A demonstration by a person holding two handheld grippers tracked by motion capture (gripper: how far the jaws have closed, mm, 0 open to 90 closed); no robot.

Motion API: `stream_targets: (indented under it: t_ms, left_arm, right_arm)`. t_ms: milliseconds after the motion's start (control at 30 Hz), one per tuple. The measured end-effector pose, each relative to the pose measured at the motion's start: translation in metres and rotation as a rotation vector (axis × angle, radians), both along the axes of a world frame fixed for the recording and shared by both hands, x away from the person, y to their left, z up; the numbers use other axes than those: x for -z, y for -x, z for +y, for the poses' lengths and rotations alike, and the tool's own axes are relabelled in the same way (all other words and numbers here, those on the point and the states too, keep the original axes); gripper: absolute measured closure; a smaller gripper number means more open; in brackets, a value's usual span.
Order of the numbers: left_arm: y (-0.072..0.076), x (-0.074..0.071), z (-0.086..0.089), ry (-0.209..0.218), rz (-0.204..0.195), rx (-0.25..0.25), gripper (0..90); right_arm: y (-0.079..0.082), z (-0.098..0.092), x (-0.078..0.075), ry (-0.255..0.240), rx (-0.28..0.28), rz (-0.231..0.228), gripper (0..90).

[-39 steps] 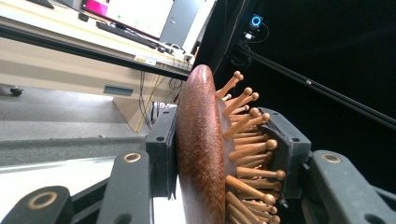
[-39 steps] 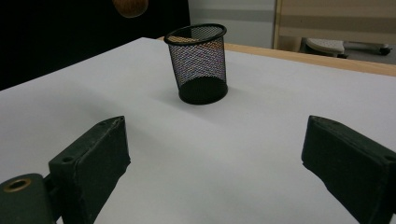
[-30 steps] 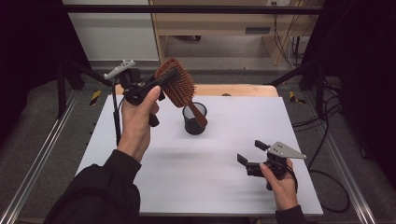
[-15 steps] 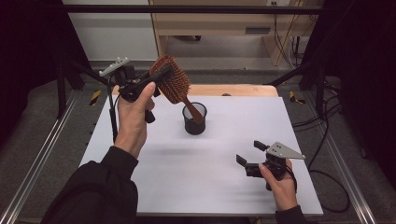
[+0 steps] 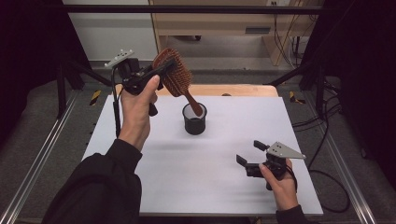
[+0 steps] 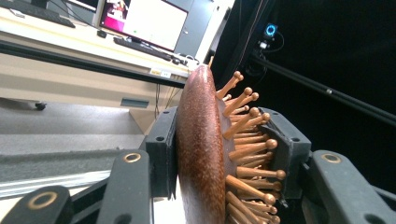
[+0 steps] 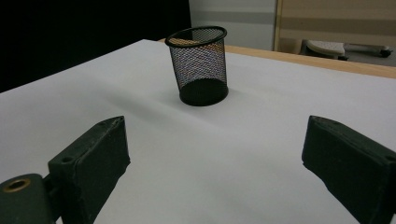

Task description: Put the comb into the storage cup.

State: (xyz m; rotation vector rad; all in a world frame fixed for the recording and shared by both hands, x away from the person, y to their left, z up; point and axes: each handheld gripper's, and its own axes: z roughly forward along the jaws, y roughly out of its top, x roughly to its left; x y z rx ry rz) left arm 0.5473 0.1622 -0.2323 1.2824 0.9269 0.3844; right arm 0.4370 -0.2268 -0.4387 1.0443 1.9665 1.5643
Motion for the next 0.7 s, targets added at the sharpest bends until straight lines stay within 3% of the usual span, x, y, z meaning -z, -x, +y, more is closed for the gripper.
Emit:
stream_targets:
  t_ms: [133, 233, 433, 567, 700]
  left_arm:
    - [-0.004, 0.002, -0.001, -0.025, -0.019, -0.016, 52.0]
    - [-0.013, 0.008, 0.003, -0.011, -0.01, -0.032, 52.0]
    - [-0.026, 0.016, 0.01, -0.045, 0.032, -0.086, 52.0]
    - [-0.03, 0.019, 0.009, -0.065, 0.016, -0.097, 52.0]
    - [-0.037, 0.031, 0.002, -0.071, 0.03, -0.096, 52.0]
  right_arm:
    - [-0.001, 0.001, 0.001, 0.005, -0.01, 0.003, 7.3]
    - [-0.001, 0.0, 0.002, 0.002, 0.006, 0.008, 7.2]
    - [-0.001, 0.002, 0.001, -0.015, 0.013, 0.006, 7.2]
    - [-0.003, 0.004, 0.002, 0.003, -0.012, 0.009, 7.2]
    - [-0.001, 0.0, 0.001, -0.011, -0.005, 0.006, 7.2]
